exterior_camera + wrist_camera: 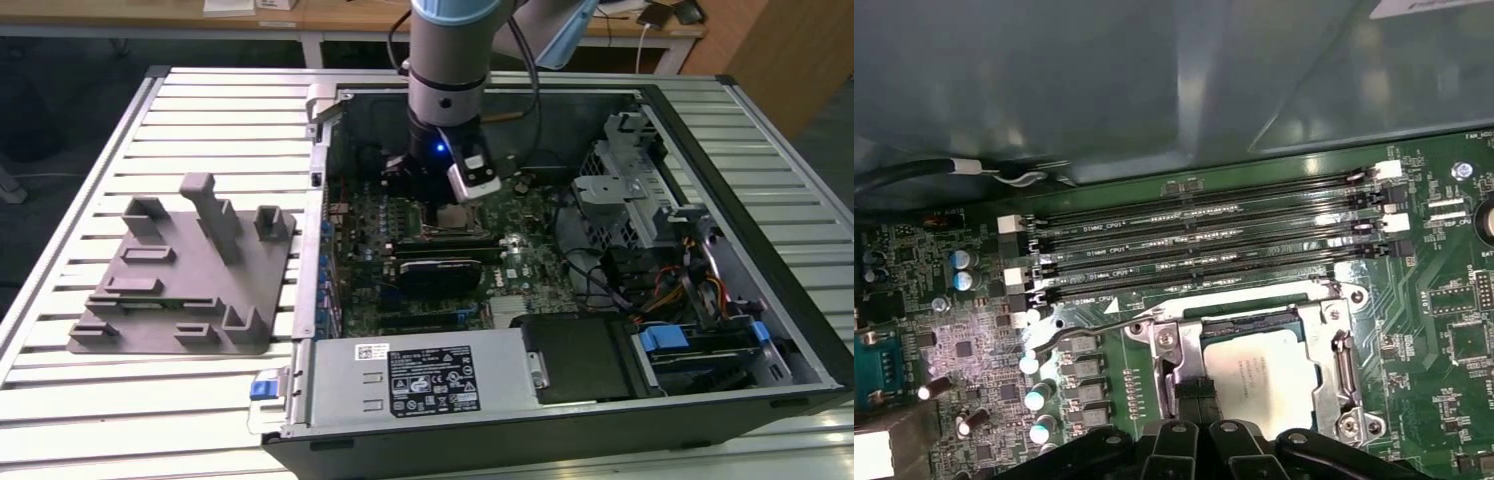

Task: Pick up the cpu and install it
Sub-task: 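Close the cpu cover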

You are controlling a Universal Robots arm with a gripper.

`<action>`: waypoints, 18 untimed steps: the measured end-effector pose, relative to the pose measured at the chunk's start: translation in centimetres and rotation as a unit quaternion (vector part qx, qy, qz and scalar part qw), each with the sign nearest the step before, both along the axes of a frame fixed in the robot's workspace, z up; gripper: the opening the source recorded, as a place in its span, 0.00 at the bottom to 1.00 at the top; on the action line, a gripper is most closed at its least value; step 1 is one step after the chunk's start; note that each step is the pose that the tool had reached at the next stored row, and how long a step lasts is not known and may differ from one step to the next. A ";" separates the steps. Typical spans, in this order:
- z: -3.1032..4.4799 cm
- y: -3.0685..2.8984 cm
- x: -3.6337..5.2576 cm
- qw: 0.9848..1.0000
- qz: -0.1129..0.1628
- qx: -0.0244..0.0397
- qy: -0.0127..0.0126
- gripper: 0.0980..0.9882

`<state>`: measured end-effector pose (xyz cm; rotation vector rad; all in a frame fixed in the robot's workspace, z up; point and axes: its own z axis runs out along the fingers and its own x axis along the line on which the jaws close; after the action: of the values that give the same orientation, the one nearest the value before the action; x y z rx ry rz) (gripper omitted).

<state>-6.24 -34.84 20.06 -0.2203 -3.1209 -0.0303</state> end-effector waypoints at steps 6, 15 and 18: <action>0.01 0.01 0.15 1.000 0.000 0.000 0.000 0.01; 1.13 0.00 0.15 1.000 0.000 0.000 0.000 0.01; 1.74 0.00 0.15 1.000 0.000 0.000 -0.001 0.01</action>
<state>-6.09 -34.84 21.80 -0.2189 -3.1220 -0.0304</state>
